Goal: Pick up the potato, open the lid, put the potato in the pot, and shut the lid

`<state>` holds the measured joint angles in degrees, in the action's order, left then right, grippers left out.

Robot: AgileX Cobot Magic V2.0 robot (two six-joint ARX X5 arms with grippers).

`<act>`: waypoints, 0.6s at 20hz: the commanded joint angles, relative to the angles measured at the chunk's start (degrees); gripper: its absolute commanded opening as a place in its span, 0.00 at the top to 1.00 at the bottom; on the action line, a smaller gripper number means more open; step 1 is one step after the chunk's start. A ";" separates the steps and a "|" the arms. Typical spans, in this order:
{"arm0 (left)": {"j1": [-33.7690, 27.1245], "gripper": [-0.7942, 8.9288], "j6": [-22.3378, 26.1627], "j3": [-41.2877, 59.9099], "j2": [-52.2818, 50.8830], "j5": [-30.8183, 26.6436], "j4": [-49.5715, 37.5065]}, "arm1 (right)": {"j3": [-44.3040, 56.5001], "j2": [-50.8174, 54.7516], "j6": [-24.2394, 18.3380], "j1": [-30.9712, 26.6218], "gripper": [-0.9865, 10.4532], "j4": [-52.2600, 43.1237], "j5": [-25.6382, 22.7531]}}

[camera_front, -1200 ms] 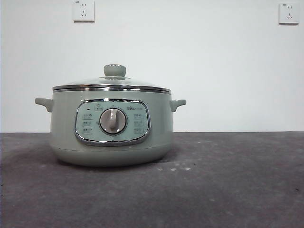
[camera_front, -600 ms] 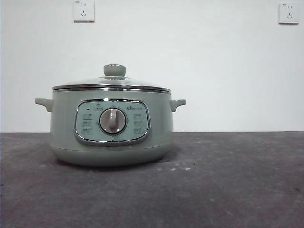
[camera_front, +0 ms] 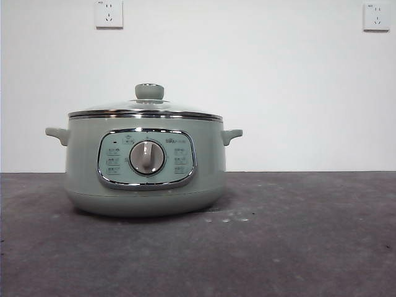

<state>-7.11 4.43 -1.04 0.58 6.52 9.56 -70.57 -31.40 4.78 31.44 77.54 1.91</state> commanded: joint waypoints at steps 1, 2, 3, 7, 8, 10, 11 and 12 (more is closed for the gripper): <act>-0.17 0.92 -0.52 0.59 0.63 -0.17 -0.39 | 0.46 0.00 0.61 0.00 0.91 1.33 -0.04; -0.17 0.92 -0.52 0.59 0.87 -0.15 -0.39 | 0.46 0.00 0.61 0.00 0.91 1.33 -0.04; -0.17 0.92 -0.52 0.59 1.11 -0.15 -0.39 | 0.46 0.00 0.61 0.00 0.91 1.33 -0.04; -0.17 0.92 -0.52 0.59 2.23 -0.15 -0.39 | 0.46 0.00 0.61 0.00 0.91 1.33 -0.04; -0.17 0.92 -0.52 0.59 2.60 -0.15 -0.39 | 0.46 0.00 0.61 0.00 0.91 1.33 -0.04; -0.17 0.92 -0.52 0.59 3.10 -0.15 -0.39 | 0.46 0.00 0.61 0.00 0.91 1.33 -0.04; -0.17 0.92 -0.52 0.59 3.26 -0.15 -0.39 | 0.46 0.00 0.61 0.00 0.91 1.33 -0.04; -0.17 0.92 -0.52 0.59 3.41 -0.15 -0.39 | 0.46 0.00 0.61 0.00 0.91 1.33 -0.04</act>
<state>-7.11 4.40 -1.04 3.99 6.52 9.56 -70.57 -31.38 4.80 31.44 77.54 1.91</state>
